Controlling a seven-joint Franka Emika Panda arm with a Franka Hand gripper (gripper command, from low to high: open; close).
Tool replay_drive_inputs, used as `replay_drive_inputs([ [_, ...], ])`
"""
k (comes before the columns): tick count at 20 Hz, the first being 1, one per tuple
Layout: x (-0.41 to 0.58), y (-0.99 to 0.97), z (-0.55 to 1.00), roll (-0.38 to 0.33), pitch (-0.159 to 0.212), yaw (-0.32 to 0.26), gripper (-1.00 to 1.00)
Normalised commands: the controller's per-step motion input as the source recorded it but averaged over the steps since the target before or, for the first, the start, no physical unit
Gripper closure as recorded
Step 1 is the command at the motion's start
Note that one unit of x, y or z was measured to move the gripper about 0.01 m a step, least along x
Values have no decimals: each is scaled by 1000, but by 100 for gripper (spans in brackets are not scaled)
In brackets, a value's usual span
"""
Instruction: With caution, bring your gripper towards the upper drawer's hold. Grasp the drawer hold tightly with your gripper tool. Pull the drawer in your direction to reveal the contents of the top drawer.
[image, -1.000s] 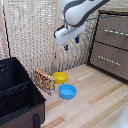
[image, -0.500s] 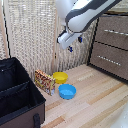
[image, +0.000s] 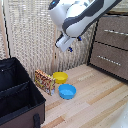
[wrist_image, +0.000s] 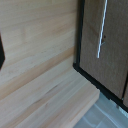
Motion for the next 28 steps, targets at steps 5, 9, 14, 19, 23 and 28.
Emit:
replay_drive_inputs([
  [5,278,342,548,-257,32,-60,-100],
  [9,-61,-112,521,-247,37,-25,-100],
  [14,-217,-563,241,-259,-17,40,-100],
  [19,-202,-595,99,-263,-24,69,-100],
  [23,-54,-606,0,-209,-3,109,-100],
  [28,13,-555,-107,-170,0,165,-100],
])
